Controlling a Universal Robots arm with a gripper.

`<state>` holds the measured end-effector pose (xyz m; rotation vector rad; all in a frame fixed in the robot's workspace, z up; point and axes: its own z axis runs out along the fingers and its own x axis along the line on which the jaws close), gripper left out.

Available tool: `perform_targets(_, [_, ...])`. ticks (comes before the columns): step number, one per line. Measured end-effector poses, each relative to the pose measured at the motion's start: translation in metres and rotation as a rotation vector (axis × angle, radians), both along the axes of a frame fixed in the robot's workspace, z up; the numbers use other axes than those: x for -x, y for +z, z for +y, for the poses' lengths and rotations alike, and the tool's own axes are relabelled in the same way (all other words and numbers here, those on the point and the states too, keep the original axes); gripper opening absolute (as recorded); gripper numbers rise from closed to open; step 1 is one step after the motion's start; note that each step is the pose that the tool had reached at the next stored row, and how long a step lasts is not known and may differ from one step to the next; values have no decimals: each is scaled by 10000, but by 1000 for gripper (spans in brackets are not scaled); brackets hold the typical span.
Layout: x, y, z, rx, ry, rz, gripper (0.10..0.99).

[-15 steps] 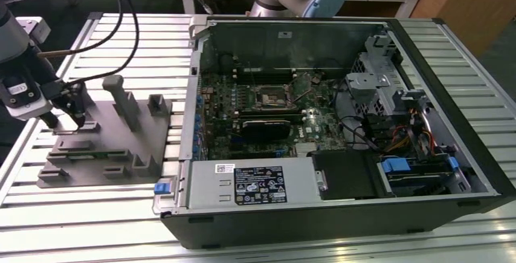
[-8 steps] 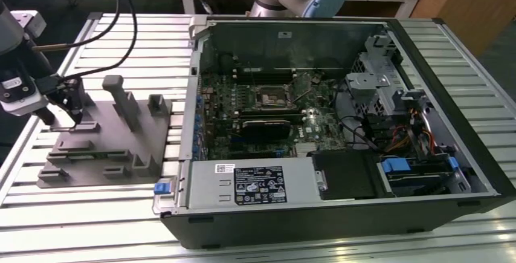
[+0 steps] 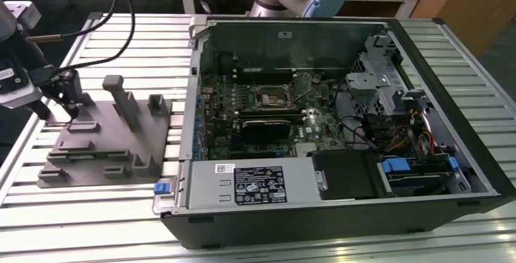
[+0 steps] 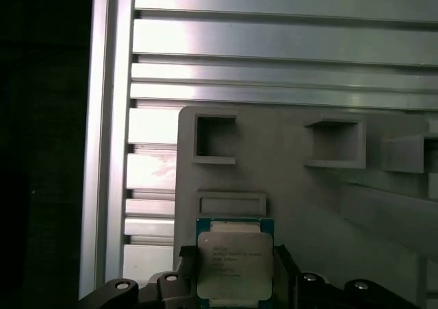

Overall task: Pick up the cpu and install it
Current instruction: 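Pick up the cpu and move it towards the insertion slot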

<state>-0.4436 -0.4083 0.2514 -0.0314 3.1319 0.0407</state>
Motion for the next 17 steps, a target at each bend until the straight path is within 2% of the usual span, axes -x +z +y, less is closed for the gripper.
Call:
perform_targets(4, [0, 114, 0, 0, 0, 0, 533])
perform_targets(7, [0, 170, 0, -1, 0, -1, 533])
perform_targets(8, [0, 249, 0, -1, 0, -1, 533])
perform_targets(17, [0, 368, 0, -1, 1, -1, 533])
